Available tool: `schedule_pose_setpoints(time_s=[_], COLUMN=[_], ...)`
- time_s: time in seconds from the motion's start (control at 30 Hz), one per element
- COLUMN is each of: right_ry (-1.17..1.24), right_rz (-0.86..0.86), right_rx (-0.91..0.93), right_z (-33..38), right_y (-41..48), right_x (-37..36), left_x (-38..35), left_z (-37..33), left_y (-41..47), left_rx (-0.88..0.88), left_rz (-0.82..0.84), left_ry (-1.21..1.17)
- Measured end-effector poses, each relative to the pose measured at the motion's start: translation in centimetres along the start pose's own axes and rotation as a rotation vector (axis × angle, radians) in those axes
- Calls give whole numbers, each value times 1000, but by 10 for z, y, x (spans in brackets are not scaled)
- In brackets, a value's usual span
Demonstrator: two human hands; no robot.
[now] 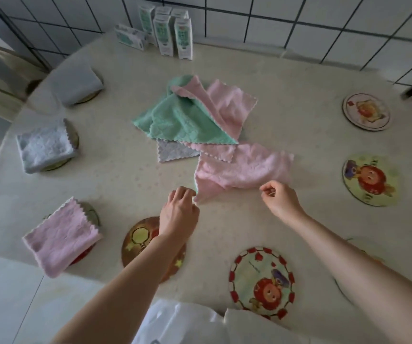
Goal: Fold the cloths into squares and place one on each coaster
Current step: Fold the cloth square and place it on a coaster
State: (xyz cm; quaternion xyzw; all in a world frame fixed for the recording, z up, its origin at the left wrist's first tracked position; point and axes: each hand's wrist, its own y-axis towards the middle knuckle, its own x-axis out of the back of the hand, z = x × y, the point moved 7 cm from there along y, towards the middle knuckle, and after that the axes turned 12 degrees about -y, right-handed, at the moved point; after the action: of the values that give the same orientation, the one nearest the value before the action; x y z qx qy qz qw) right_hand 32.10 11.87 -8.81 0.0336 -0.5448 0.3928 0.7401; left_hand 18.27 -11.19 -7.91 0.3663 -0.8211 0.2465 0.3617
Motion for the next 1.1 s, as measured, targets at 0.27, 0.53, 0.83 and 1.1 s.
schedule_pose_setpoints(time_s=[0.27, 0.53, 0.83, 1.1], right_ry=[-120, -462, -336, -171], right_rz=[-114, -44, 3, -215], right_rx=[45, 160, 249, 305], right_z=[-6, 2, -2, -7], right_y=[79, 128, 121, 78], right_x=[42, 41, 46, 97], left_x=[-16, -68, -96, -82], left_z=[-66, -124, -146, -150], left_y=[79, 147, 176, 155], left_rx=[-251, -394, -443, -402], left_rz=[48, 278, 318, 418], left_ry=[82, 148, 244, 127])
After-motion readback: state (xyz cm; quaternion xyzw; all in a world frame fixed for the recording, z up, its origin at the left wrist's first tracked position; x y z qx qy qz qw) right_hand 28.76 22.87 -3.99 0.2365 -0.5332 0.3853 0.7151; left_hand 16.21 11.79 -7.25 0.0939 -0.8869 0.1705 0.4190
